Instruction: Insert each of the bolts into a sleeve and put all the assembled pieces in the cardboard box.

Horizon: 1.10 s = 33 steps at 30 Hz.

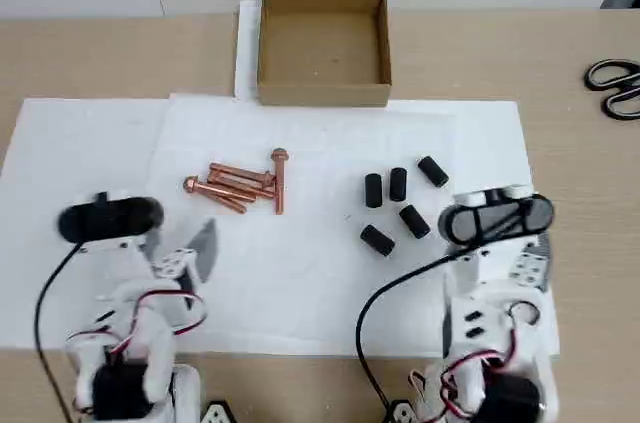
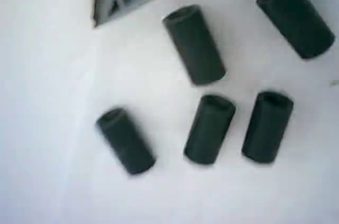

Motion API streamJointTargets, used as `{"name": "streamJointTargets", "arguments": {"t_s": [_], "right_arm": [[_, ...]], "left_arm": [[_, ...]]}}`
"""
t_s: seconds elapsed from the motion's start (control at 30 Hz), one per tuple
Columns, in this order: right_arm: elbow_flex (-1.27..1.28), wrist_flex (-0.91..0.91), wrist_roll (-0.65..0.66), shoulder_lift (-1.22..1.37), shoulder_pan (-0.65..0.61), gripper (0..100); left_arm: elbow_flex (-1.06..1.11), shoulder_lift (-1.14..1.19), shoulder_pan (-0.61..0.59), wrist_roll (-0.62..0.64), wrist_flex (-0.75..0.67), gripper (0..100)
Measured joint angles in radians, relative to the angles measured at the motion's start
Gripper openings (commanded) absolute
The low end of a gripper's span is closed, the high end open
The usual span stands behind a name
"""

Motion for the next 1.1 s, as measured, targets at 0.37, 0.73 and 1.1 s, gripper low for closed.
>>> {"name": "streamJointTargets", "arguments": {"t_s": [0.37, 0.73, 1.1], "right_arm": [[-0.783, 0.276, 0.011, 0.97, -0.048, 28.6], [-1.034, 0.353, 0.011, 1.545, -0.345, 28.5], [-1.036, 0.325, 0.011, 1.792, -0.503, 28.4]], "left_arm": [[-0.64, 0.802, -0.06, -0.104, 0.186, 26], [-1.174, 1.7, -0.064, -0.063, 0.428, 33], [-1.274, 1.834, -0.068, -0.009, 0.482, 36]]}}
